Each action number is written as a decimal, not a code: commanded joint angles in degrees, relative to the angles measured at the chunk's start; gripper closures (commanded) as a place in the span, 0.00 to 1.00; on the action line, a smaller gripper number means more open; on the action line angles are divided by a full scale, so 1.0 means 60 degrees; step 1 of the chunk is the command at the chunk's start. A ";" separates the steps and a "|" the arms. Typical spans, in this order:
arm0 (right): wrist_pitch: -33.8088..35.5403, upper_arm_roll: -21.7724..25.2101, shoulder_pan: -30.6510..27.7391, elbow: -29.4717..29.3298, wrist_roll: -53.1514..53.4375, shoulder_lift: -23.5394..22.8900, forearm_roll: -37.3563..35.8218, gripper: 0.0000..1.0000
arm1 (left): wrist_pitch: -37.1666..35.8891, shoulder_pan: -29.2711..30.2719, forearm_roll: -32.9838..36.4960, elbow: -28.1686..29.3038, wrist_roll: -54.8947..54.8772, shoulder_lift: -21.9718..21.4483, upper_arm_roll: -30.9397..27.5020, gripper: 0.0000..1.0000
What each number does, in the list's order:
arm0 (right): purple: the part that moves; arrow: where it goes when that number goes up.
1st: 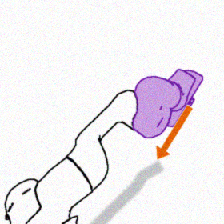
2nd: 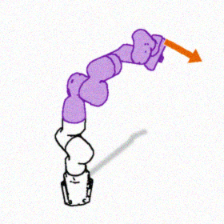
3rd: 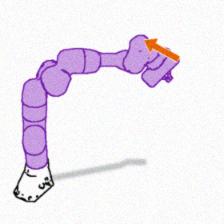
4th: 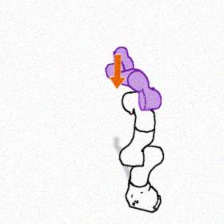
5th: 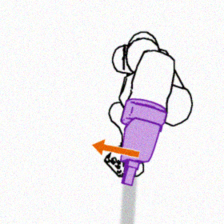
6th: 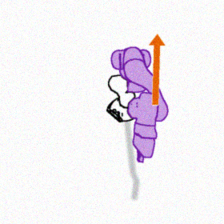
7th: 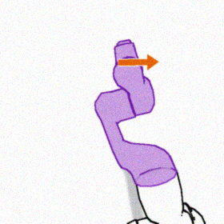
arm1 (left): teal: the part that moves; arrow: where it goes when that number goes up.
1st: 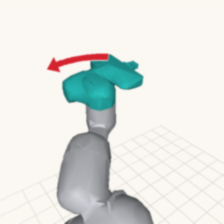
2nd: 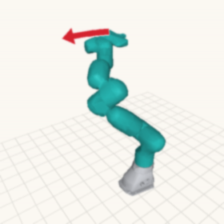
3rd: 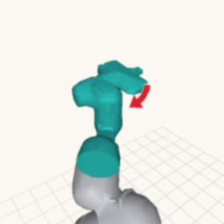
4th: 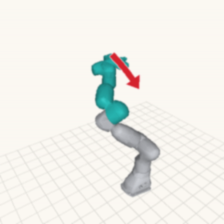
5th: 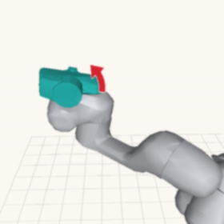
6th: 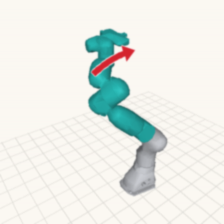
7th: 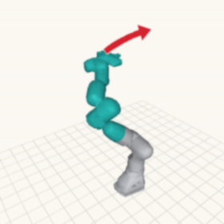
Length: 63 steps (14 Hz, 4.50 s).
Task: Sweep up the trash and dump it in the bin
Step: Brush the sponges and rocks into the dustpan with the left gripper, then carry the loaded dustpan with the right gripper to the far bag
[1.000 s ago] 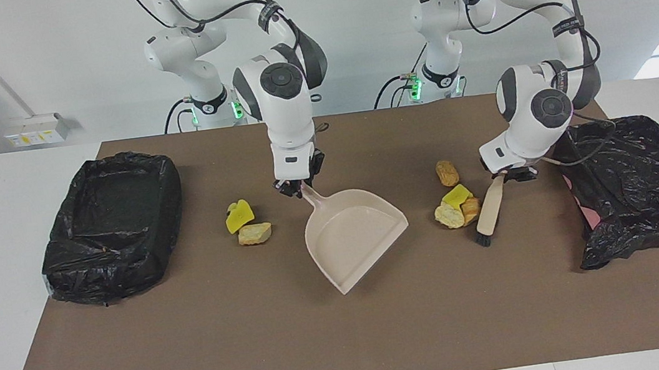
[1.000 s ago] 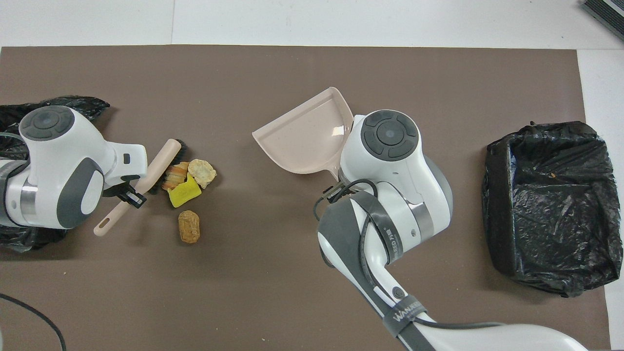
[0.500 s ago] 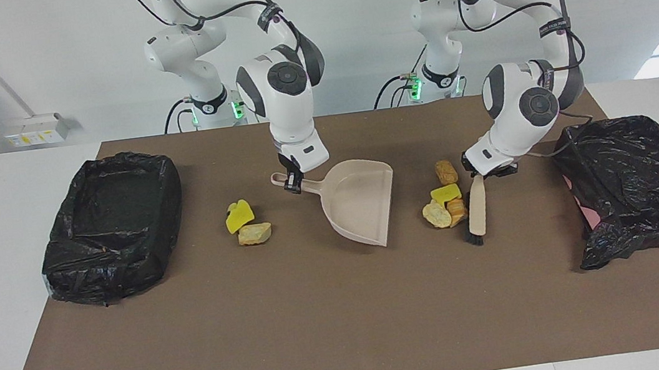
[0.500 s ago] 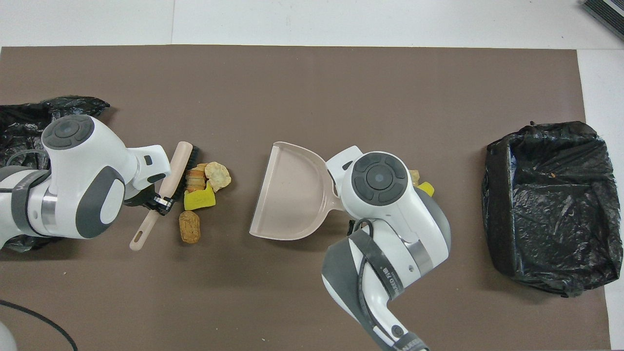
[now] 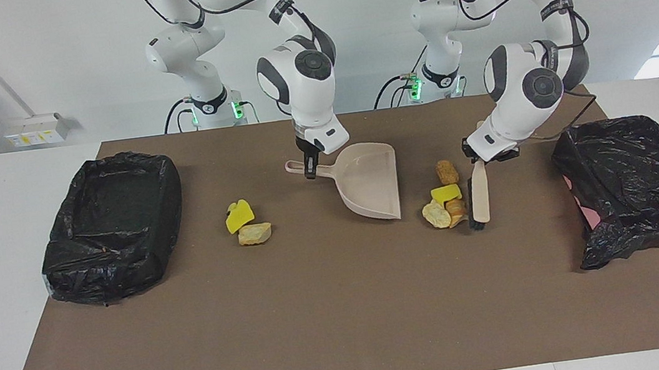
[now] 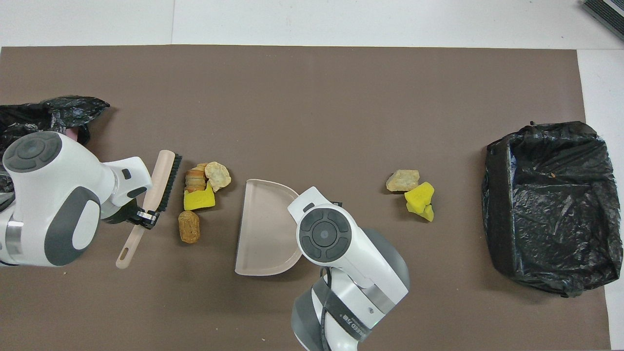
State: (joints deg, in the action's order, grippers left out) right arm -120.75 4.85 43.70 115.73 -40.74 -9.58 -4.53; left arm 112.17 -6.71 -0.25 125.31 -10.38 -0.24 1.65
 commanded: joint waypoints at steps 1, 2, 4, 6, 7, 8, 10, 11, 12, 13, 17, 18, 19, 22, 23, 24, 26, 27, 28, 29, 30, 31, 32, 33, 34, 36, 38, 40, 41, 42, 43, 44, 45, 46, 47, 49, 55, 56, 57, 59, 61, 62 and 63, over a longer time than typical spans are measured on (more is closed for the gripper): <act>-0.0297 -0.0017 -0.0004 0.0150 0.1160 0.0015 -0.0270 1.00 | 0.0976 0.0166 -0.0134 0.0604 -0.0013 -0.0108 0.0004 1.00; -0.0180 -0.0017 0.0156 0.0150 0.1673 0.0044 -0.0270 1.00 | 0.1224 0.0152 -0.0133 0.0604 -0.0028 0.0010 0.0004 1.00; -0.0090 -0.0017 0.0362 0.0150 0.2436 0.0001 -0.0255 1.00 | 0.1359 0.0020 -0.0061 0.0546 -0.0202 0.0099 0.0018 1.00; -0.0090 -0.0017 0.0450 0.0135 0.2616 -0.0058 -0.0255 1.00 | 0.1315 -0.0315 -0.0060 0.0560 -0.0670 0.0099 0.0018 1.00; -0.0090 -0.0017 0.0450 0.0135 0.2616 -0.0073 -0.0255 1.00 | 0.1242 -0.0477 -0.0060 0.0575 -0.0832 0.0070 0.0033 1.00; -0.0090 -0.0017 0.0450 0.0120 0.2616 -0.0073 -0.0255 1.00 | 0.1169 -0.0667 -0.0060 0.0604 -0.0863 0.0026 0.0033 1.00; -0.0090 -0.0017 0.0450 0.0106 0.2616 -0.0087 -0.0255 1.00 | 0.0906 -0.1223 -0.0060 0.0648 -0.0950 -0.0062 0.0047 1.00; -0.0105 -0.0017 0.0450 0.0106 0.2630 -0.0087 -0.0255 1.00 | 0.0745 -0.1588 -0.0060 0.0648 -0.0965 -0.0091 0.0062 1.00; -0.0105 -0.0017 0.0450 0.0106 0.2630 -0.0087 -0.0255 1.00 | 0.0555 -0.2041 -0.0075 0.0648 -0.0966 -0.0164 0.0077 1.00; -0.0105 -0.0017 0.0450 0.0106 0.2630 -0.0087 -0.0255 1.00 | 0.0364 -0.2495 -0.0118 0.0648 -0.0922 -0.0237 0.0077 1.00; -0.0105 -0.0017 0.0450 0.0106 0.2630 -0.0087 -0.0255 1.00 | -0.0411 -0.3086 -0.1418 0.0502 -0.0819 -0.0545 0.0077 1.00; -0.0105 -0.0017 0.0450 0.0106 0.2630 -0.0073 -0.0255 1.00 | -0.0631 -0.3071 -0.1567 0.0386 -0.0761 -0.0676 0.0062 1.00; -0.0105 -0.0017 0.0450 0.0106 0.2630 -0.0073 -0.0255 1.00 | -0.0808 -0.2984 -0.1569 0.0254 -0.0528 -0.0750 0.0062 1.00; -0.0251 -0.0017 0.0349 0.0149 0.1845 -0.0102 -0.0299 1.00 | -0.1582 -0.2896 -0.1569 0.0033 0.1386 -0.1218 -0.0025 1.00; -0.0281 -0.0017 0.0319 0.0150 0.1578 -0.0131 -0.0299 1.00 | -0.1789 -0.2794 -0.1569 0.0048 0.1871 -0.1350 -0.0026 1.00; -0.0281 -0.0017 0.0318 0.0150 0.1561 -0.0131 -0.0299 1.00 | -0.1892 -0.2662 -0.1554 0.0062 0.2369 -0.1395 -0.0026 1.00; -0.0324 -0.0017 0.0318 0.0164 0.1518 -0.0146 -0.0299 1.00 | -0.1908 -0.2152 -0.1481 0.0237 0.2871 -0.1512 -0.0026 1.00; -0.0412 -0.0017 0.0304 0.0164 0.1459 -0.0189 -0.0299 1.00 | -0.1894 -0.1916 -0.1423 0.0383 0.2887 -0.1556 -0.0026 1.00; -0.0427 -0.0017 0.0304 0.0164 0.1313 -0.0204 -0.0299 1.00 | -0.1821 -0.1508 -0.1292 0.0617 0.2858 -0.1716 -0.0026 1.00; -0.0427 -0.0003 0.0289 0.0164 0.1167 -0.0205 -0.0313 1.00 | -0.1719 -0.1170 -0.1131 0.0894 0.2814 -0.1834 -0.0026 1.00; -0.0427 -0.0003 0.0289 0.0164 0.1122 -0.0205 -0.0314 1.00 | -0.1573 -0.0993 -0.1013 0.1144 0.2814 -0.1965 -0.0026 1.00; -0.0427 -0.0003 0.0289 0.0164 0.1136 -0.0205 -0.0314 1.00 | -0.1441 -0.0643 -0.0925 0.1335 0.2857 -0.1996 -0.0026 1.00; -0.0427 -0.0003 0.0289 0.0164 0.1136 -0.0219 -0.0314 1.00 | -0.1207 -0.0292 -0.0910 0.1583 0.2858 -0.2011 -0.0026 1.00; -0.0427 -0.0003 0.0289 0.0150 0.1136 -0.0219 -0.0314 1.00 | -0.0900 -0.0042 -0.0910 0.1861 0.2858 -0.2083 -0.0026 1.00; -0.0427 -0.0003 0.0289 0.0150 0.1136 -0.0219 -0.0314 1.00 | -0.0636 0.0092 -0.0910 0.2270 0.2887 -0.2185 -0.0026 1.00; -0.0427 -0.0003 0.0289 0.0150 0.1136 -0.0219 -0.0314 1.00 | -0.0182 -0.0097 -0.0910 0.2945 0.3323 -0.2391 0.0033 1.00; -0.0442 -0.0003 0.0289 0.0150 0.1136 -0.0219 -0.0314 1.00 | -0.0063 -0.0855 -0.0924 0.3153 0.4391 -0.2464 0.0048 1.00; -0.0442 -0.0003 0.0289 0.0150 0.1136 -0.0219 -0.0314 1.00 | 0.0098 -0.1661 -0.1041 0.3153 0.4805 -0.2334 0.0062 1.00; -0.0442 -0.0003 0.0289 0.0150 0.1136 -0.0219 -0.0314 1.00 | 0.0331 -0.2085 -0.1288 0.3139 0.4820 -0.2260 0.0062 1.00; -0.0442 -0.0003 0.0289 0.0150 0.1136 -0.0219 -0.0314 1.00 | 0.0565 -0.2409 -0.1769 0.3139 0.4792 -0.2187 0.0062 1.00; -0.0442 -0.0003 0.0289 0.0150 0.1136 -0.0219 -0.0299 1.00 | 0.0771 -0.2731 -0.2006 0.3095 0.4748 -0.2157 0.0062 1.00; -0.0428 -0.0003 0.0289 0.0150 0.1136 -0.0219 -0.0313 1.00 | 0.0947 -0.3271 -0.2081 0.3008 0.4718 -0.1954 0.0077 1.00; -0.0427 -0.0003 0.0289 0.0150 0.1136 -0.0219 -0.0299 1.00 | 0.1340 -0.3871 -0.2270 0.2978 0.4718 -0.1749 0.0062 1.00; -0.0427 -0.0003 0.0289 0.0150 0.1151 -0.0219 -0.0313 1.00 | 0.1721 -0.4312 -0.2490 0.2963 0.4718 -0.1588 0.0062 1.00; -0.0427 -0.0003 0.0289 0.0150 0.1136 -0.0205 -0.0314 1.00 | 0.1841 -0.4664 -0.2695 0.2818 0.4704 -0.1528 0.0062 1.00; -0.0413 -0.0003 0.0289 0.0150 0.1136 -0.0205 -0.0313 1.00 | 0.1783 -0.4916 -0.2726 0.2393 0.4689 -0.1294 0.0077 1.00; -0.0398 -0.0003 0.0289 0.0135 0.1136 -0.0219 -0.0314 1.00 | 0.1681 -0.4262 -0.2580 0.1981 0.4689 -0.0956 -0.0011 1.00; -0.0384 -0.0003 0.0289 0.0120 0.1136 -0.0219 -0.0314 1.00 | 0.1666 -0.3852 -0.2420 0.1981 0.4689 -0.0956 -0.0011 1.00; -0.0383 -0.0003 0.0289 0.0120 0.1151 -0.0219 -0.0314 1.00 | 0.1565 -0.3601 -0.2085 0.1981 0.4674 -0.0971 -0.0025 1.00; -0.0223 -0.0003 0.0304 0.0018 0.1224 -0.0205 -0.0299 1.00 | 0.1403 -0.3161 -0.1163 0.1981 0.4660 -0.0971 -0.0011 1.00; 0.0098 0.0055 0.0289 -0.0040 0.1239 0.0028 -0.0299 1.00 | 0.1402 -0.2664 -0.0691 0.1981 0.4398 -0.0927 -0.0011 1.00; 0.0346 0.0099 0.0275 -0.0055 0.1239 0.0291 -0.0284 1.00 | 0.1431 -0.2531 -0.0690 0.1981 0.4265 -0.0927 -0.0011 1.00; 0.0610 0.0129 0.0072 -0.0055 0.1152 0.0598 -0.0284 1.00 | 0.1475 -0.2442 -0.0675 0.1981 0.4220 -0.0927 -0.0025 1.00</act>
State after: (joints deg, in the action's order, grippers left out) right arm -120.31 5.44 45.96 115.46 -32.32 -10.01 -5.63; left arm 121.81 -22.96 -5.44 138.05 16.12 -6.01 1.09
